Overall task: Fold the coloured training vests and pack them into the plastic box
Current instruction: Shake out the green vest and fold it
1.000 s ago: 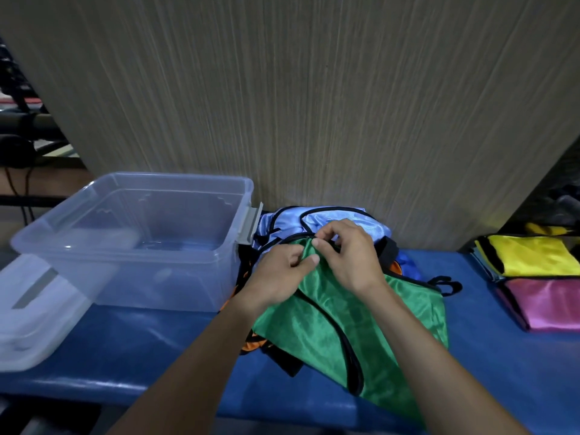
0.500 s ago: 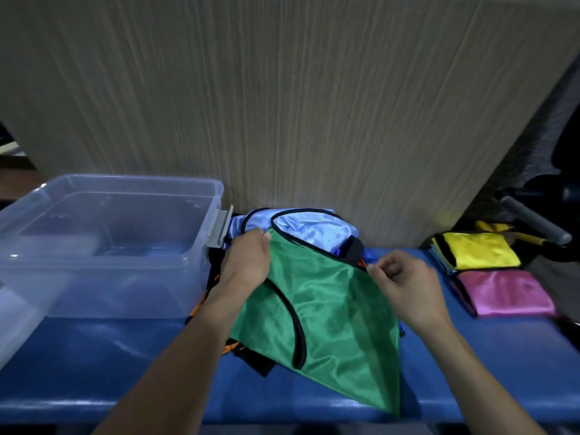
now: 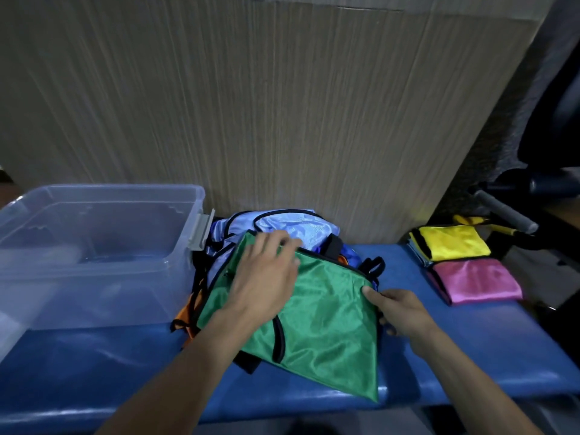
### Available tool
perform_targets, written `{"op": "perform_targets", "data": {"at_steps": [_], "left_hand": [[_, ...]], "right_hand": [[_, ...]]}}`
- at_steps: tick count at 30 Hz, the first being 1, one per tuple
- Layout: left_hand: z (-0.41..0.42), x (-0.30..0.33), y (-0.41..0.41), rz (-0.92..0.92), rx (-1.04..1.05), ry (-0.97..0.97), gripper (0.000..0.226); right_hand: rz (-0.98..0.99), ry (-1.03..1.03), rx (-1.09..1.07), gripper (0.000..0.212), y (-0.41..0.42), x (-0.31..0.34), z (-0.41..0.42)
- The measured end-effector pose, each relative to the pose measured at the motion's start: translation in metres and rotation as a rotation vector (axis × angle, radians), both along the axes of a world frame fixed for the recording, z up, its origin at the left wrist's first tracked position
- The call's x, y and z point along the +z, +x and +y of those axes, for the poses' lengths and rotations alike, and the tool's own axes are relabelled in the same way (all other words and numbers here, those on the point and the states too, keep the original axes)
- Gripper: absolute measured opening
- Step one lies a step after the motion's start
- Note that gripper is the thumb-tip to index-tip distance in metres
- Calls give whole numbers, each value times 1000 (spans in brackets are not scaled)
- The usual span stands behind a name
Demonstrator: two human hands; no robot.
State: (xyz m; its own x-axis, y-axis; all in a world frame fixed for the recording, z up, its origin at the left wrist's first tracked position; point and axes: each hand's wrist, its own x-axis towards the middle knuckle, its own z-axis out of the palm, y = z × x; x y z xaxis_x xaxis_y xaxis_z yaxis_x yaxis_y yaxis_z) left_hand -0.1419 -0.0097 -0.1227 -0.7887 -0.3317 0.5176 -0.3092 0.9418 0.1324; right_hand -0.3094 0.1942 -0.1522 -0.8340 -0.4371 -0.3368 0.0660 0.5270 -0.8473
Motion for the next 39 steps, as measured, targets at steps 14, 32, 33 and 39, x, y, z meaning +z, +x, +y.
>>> {"op": "perform_targets", "data": {"at_steps": [14,32,33,39], "left_hand": [[-25,-26,16,-402,30,106,69],[24,-26,-16,-385,-99,0,61],[33,-28,-22,-399,-110,-14,62],[96,-48,-65,-498,-171,-88,66]], "right_hand": [[-144,-166,-149,43,0,0,-15],[-52,-394,-260,16,-7,-5,2],[-28,-381,-259,15,-14,-4,11],[113,-148,-262,28,-55,-9,77]]}}
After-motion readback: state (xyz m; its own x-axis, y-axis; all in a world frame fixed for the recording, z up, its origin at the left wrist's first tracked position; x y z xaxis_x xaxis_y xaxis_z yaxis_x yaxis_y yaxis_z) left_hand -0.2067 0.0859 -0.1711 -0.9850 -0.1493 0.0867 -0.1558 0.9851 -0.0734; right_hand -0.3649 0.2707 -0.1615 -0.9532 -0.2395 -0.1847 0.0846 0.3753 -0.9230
